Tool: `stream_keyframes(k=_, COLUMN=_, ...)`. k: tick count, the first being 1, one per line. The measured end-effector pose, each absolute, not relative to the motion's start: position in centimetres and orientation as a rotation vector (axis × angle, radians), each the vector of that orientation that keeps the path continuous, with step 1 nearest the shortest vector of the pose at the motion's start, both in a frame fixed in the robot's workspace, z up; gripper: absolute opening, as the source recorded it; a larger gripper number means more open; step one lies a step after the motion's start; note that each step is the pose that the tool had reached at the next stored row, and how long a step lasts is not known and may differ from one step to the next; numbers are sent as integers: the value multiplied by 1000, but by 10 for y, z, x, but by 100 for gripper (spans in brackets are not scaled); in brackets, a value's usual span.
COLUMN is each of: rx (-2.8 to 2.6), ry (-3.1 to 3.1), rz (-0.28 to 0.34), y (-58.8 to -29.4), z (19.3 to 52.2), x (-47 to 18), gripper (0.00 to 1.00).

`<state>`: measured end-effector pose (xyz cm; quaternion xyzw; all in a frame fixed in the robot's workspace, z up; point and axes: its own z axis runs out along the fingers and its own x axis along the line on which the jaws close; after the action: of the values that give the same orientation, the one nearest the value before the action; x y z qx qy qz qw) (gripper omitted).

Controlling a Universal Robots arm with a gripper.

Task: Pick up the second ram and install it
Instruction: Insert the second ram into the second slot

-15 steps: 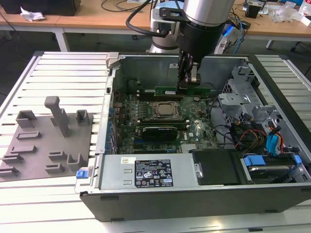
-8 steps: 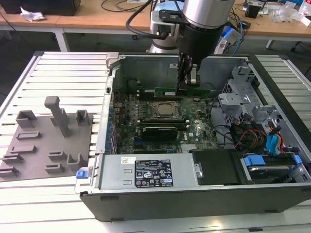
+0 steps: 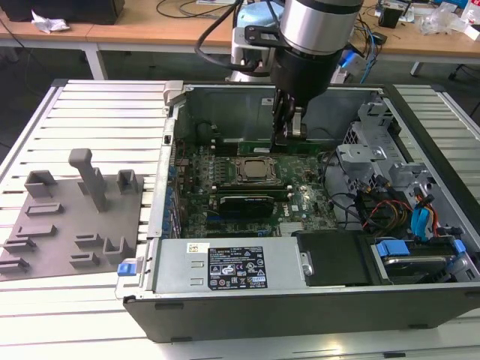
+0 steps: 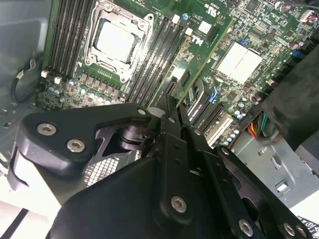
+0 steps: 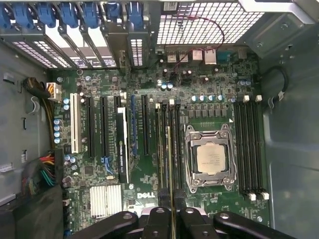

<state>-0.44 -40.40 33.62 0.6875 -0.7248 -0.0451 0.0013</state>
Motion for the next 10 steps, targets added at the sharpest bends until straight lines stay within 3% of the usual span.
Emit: stream_keyframes(k=10, rx=2158, ry=-2275, rz=-142, y=-404, z=317, x=-4, gripper=14)
